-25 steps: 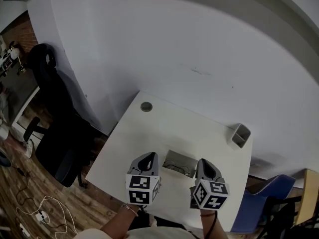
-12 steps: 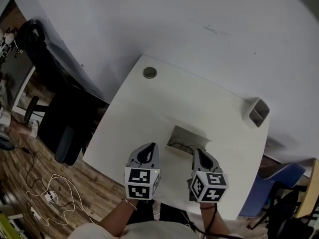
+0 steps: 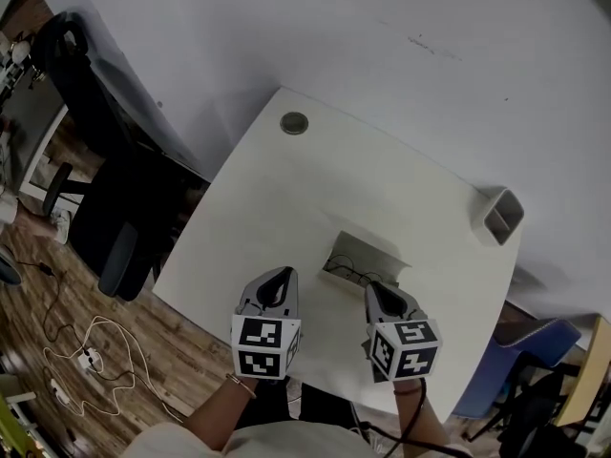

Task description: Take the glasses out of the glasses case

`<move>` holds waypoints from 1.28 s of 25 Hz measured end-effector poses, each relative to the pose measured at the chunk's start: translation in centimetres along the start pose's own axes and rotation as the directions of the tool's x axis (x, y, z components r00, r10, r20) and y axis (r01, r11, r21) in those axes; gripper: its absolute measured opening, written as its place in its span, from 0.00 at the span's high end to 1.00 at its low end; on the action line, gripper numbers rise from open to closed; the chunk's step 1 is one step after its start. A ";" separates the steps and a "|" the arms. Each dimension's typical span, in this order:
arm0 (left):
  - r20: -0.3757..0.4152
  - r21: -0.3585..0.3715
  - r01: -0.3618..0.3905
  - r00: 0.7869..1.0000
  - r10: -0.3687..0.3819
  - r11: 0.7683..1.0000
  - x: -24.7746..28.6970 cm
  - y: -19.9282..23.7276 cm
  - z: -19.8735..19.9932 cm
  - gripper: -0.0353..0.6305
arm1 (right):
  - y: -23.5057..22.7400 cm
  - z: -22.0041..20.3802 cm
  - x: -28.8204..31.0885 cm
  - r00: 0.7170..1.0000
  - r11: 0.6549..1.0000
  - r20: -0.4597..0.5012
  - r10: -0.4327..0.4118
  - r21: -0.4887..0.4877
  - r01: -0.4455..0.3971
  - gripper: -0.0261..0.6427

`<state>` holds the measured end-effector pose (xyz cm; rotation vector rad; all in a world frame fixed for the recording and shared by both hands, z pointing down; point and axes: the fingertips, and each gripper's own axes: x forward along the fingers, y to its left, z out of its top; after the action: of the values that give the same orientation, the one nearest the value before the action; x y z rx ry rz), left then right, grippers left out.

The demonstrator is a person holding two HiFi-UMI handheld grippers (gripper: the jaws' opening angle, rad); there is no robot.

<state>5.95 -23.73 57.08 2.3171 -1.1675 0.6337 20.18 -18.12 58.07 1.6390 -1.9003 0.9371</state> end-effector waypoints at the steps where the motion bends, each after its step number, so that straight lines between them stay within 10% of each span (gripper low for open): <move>1: 0.001 -0.004 -0.003 1.000 0.003 1.000 0.0 0.1 -0.1 0.92 | 0.0 0.1 0.2 1.000 1.000 -0.009 0.011 -0.019 -0.012 0.91; 12: -0.005 -0.058 -0.058 0.998 0.058 0.997 -0.6 2.1 -1.4 0.92 | 0.6 0.6 1.8 0.984 0.960 -0.138 0.115 -0.239 -0.146 0.79; 20: -0.015 -0.088 -0.099 0.995 0.098 0.991 -0.8 3.8 -2.1 0.92 | 1.3 0.8 2.8 0.934 0.814 -0.303 0.188 -0.485 -0.320 0.79; 32: -0.026 -0.125 -0.138 0.990 0.136 0.983 -0.9 5.2 -2.9 0.92 | 1.7 -0.5 4.2 0.876 0.740 -0.443 0.190 -0.521 -0.424 0.79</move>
<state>0.62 -24.19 59.82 2.1363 -1.3284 0.6081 17.70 -20.43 61.14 0.7186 -1.9562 0.5863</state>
